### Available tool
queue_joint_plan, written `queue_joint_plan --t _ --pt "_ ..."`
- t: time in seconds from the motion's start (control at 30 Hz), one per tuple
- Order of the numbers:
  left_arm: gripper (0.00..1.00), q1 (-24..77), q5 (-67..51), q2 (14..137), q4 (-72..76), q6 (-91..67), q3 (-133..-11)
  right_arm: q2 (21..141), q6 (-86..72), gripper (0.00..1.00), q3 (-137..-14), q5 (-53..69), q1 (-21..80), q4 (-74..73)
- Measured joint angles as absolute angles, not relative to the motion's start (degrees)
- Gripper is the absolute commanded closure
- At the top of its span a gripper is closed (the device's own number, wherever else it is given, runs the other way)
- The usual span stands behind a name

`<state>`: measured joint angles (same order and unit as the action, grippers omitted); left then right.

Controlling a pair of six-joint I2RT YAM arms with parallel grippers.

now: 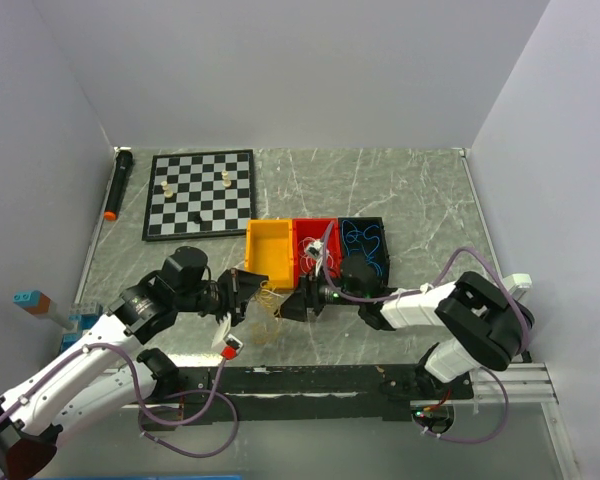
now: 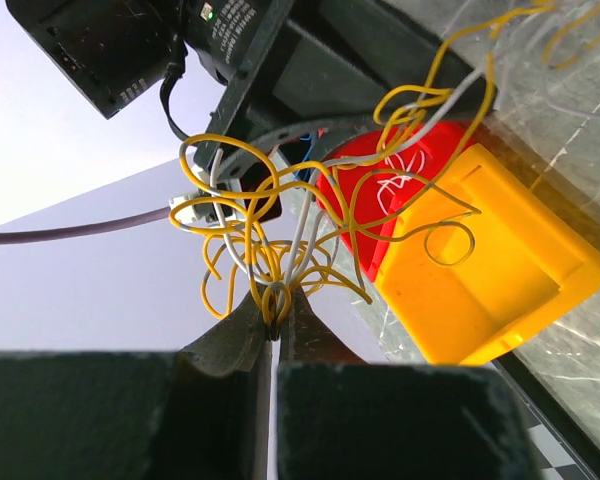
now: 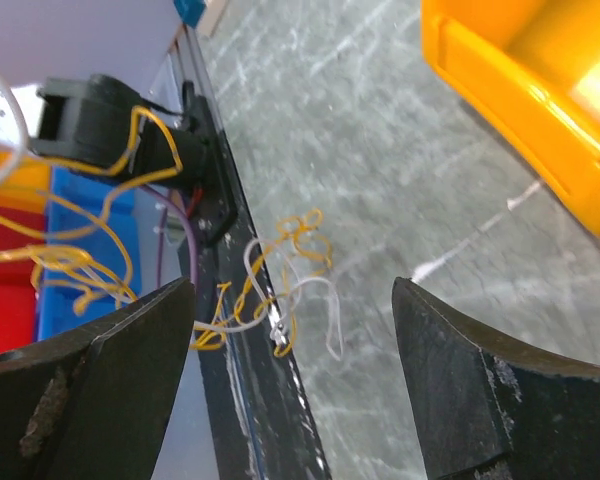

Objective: Untangle the cables

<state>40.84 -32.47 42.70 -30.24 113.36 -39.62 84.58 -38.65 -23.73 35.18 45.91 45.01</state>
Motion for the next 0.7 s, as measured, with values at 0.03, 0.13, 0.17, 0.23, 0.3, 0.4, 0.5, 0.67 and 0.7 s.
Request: queue_joint_plan --t 0.03,0.13,0.17,0.23,0.3,0.4,0.5,0.67,0.7 --pt "0.99 40.84 -32.58 42.68 -30.15 113.36 -39.62 84.64 -39.29 0.16 -23.79 34.50 46.11 45.65" --pt "0.99 40.84 -32.73 42.65 -30.00 113.36 -39.62 85.47 -41.19 0.18 -24.10 32.53 46.50 47.59" --pt "0.99 40.84 -32.73 42.68 -29.98 113.36 -39.62 85.86 -41.63 0.19 -24.21 32.25 46.54 48.01" --pt "0.99 40.84 -32.73 42.81 -29.76 113.36 -39.66 86.87 -42.72 0.19 -24.34 31.59 46.70 48.86" --pt "0.99 40.84 -32.73 43.00 -29.69 113.36 -39.77 87.70 -43.40 0.19 -24.34 30.83 47.00 49.30" --pt "0.99 40.84 -32.71 43.44 -29.50 113.38 -40.27 88.47 -43.92 0.20 -24.38 30.26 47.59 49.23" --pt "0.99 40.84 -32.71 43.51 -29.08 113.36 -40.42 88.90 -44.03 0.25 -24.82 30.00 47.81 49.08" --pt "0.99 40.84 -32.47 44.16 -28.38 113.36 -40.86 90.39 -43.97 0.50 -26.92 30.06 48.01 48.75" --pt "0.99 40.84 -32.38 44.23 -28.23 113.36 -40.97 90.63 -44.05 0.55 -27.16 30.11 48.07 48.73"
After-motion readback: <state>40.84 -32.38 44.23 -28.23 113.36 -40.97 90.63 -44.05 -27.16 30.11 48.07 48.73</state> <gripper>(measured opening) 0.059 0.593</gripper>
